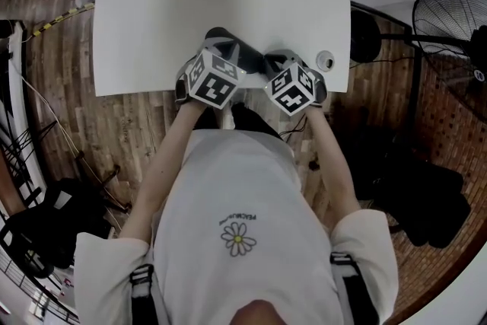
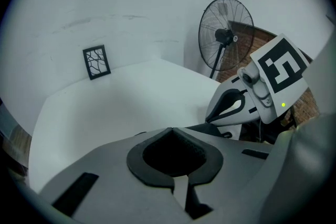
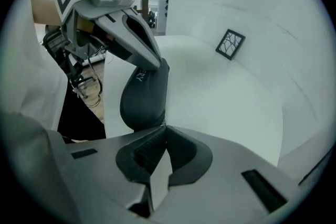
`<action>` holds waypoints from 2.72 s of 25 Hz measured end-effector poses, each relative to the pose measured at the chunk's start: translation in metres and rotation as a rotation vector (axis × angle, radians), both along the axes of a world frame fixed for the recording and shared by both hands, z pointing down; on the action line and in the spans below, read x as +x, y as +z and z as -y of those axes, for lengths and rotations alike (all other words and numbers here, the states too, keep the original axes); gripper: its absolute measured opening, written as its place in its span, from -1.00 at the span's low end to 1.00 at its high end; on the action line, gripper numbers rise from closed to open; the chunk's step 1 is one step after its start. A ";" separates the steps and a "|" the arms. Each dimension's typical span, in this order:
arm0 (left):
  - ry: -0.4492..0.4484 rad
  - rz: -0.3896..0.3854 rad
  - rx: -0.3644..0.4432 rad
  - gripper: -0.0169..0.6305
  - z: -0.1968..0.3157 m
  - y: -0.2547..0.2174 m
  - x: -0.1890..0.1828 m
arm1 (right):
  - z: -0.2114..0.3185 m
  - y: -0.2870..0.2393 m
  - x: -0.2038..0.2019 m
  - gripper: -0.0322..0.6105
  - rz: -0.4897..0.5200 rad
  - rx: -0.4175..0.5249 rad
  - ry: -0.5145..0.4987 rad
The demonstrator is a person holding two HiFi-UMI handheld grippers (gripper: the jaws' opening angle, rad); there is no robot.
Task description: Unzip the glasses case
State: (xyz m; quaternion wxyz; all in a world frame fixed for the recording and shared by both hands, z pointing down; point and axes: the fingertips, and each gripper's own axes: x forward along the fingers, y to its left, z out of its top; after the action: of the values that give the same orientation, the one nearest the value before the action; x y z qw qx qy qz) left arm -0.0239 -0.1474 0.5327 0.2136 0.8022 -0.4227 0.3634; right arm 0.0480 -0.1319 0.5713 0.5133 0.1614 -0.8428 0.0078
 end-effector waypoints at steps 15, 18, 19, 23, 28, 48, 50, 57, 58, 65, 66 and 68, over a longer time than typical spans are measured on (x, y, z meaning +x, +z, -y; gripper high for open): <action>-0.047 -0.074 -0.015 -0.91 0.008 -0.003 -0.004 | 0.027 -0.005 -0.003 -0.88 -0.007 0.112 -0.047; -0.077 -0.096 0.016 -0.91 0.015 -0.013 -0.009 | 0.044 -0.024 -0.002 -0.87 0.040 0.167 -0.006; -0.084 -0.103 0.040 -0.91 0.019 -0.020 -0.012 | 0.048 -0.031 -0.001 -0.84 0.054 0.183 0.001; -0.121 -0.143 0.169 -0.91 0.031 -0.060 -0.026 | 0.056 -0.060 0.003 -0.56 0.089 0.259 -0.002; -0.224 -0.182 0.261 -0.91 0.013 -0.074 -0.052 | 0.008 -0.069 -0.008 -0.26 0.105 0.253 -0.141; -0.377 -0.172 0.220 -0.91 -0.004 -0.051 -0.103 | 0.007 -0.044 -0.033 -0.15 0.019 0.392 -0.261; -0.379 -0.173 0.215 -0.91 -0.002 -0.049 -0.105 | 0.021 -0.050 -0.033 -0.15 0.029 0.406 -0.233; -0.388 -0.171 0.208 -0.91 0.005 -0.049 -0.110 | 0.067 -0.058 -0.032 -0.15 -0.006 0.447 -0.193; -0.390 -0.172 0.208 -0.91 0.005 -0.049 -0.111 | 0.070 -0.059 -0.033 -0.15 -0.004 0.448 -0.189; -0.397 -0.183 0.214 -0.91 0.011 -0.053 -0.115 | 0.080 -0.069 -0.034 -0.15 0.019 0.451 -0.156; -0.394 -0.185 0.218 -0.91 0.012 -0.054 -0.115 | 0.080 -0.069 -0.034 -0.15 0.019 0.453 -0.154; -0.390 -0.193 0.229 -0.91 0.014 -0.058 -0.114 | 0.079 -0.072 -0.035 -0.15 0.025 0.460 -0.146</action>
State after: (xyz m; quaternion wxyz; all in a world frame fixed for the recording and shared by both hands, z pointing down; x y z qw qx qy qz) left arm -0.1379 -0.1618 0.4744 0.2266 0.7554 -0.5857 0.1867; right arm 0.0132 -0.2107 0.4989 0.4517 0.2127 -0.8382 -0.2194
